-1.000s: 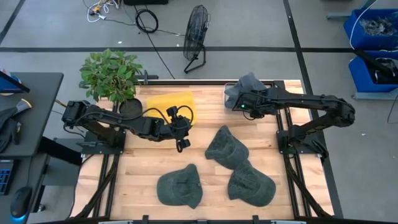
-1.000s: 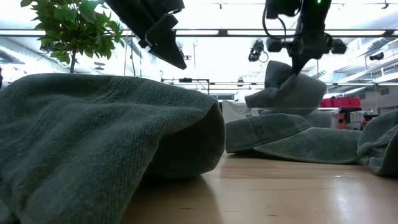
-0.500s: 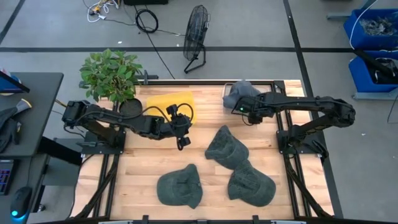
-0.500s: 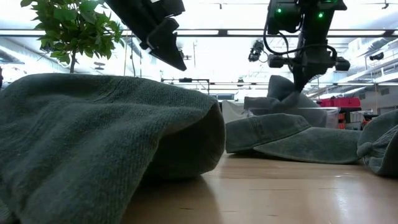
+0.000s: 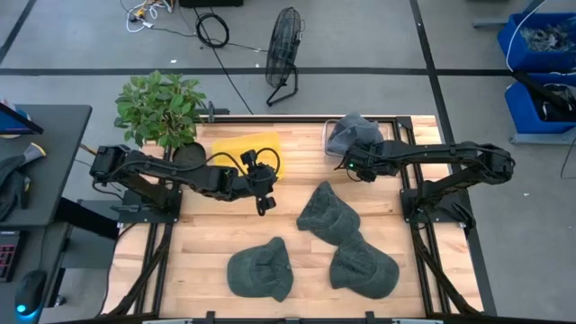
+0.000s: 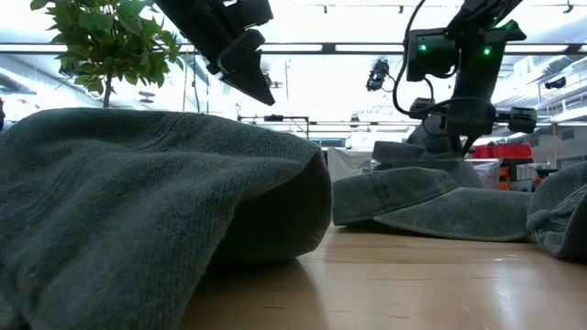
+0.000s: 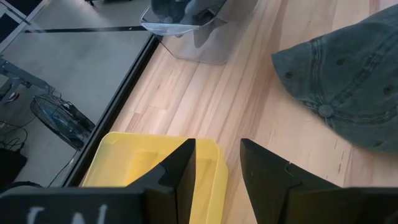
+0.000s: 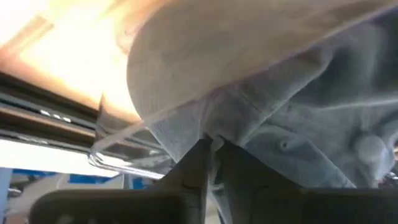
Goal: Pick & Place hat
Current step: Put the gray cap into the transparent bin
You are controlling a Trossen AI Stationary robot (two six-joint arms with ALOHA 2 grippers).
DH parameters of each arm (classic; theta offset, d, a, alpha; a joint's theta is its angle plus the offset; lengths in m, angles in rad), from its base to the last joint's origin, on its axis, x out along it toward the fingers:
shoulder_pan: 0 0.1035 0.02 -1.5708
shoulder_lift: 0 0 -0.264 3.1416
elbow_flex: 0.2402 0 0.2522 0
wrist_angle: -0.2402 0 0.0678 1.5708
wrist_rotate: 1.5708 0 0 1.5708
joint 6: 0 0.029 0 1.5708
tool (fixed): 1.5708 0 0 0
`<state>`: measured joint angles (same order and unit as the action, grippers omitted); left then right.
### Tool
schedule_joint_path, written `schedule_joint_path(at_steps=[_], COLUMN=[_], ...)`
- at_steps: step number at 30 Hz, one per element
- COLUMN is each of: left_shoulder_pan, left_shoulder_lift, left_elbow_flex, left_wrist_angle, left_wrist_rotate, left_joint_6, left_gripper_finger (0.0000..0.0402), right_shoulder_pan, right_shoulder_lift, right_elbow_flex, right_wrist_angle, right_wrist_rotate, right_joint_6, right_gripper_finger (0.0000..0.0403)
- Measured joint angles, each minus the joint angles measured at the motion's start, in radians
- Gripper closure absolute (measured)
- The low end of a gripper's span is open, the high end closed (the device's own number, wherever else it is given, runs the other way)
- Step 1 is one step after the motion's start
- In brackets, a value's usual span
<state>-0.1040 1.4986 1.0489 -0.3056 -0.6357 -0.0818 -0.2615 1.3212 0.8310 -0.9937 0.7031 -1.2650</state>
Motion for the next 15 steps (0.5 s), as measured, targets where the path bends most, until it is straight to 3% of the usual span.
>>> schedule_joint_path(at_steps=[3, 8, 15], left_shoulder_pan=[0.000, 0.000, 0.000], left_shoulder_lift=[0.000, 0.000, 0.000], left_elbow_flex=[0.000, 0.000, 0.000], left_wrist_angle=[0.000, 0.000, -0.001], left_wrist_rotate=[0.000, 0.000, 0.007], left_joint_6=[0.000, 0.000, 0.005], left_gripper_finger=[0.0273, 0.0273, 0.0273], right_shoulder_pan=[0.000, 0.002, 0.019], right_shoulder_lift=[0.000, -0.008, -0.065], right_elbow_flex=[0.000, 0.003, 0.099], right_wrist_angle=[0.008, 0.004, -0.109], right_wrist_rotate=[-0.003, 0.099, 0.080], right_joint_6=[0.004, 0.047, 0.316], right_gripper_finger=[0.0331, 0.0306, 0.0321])
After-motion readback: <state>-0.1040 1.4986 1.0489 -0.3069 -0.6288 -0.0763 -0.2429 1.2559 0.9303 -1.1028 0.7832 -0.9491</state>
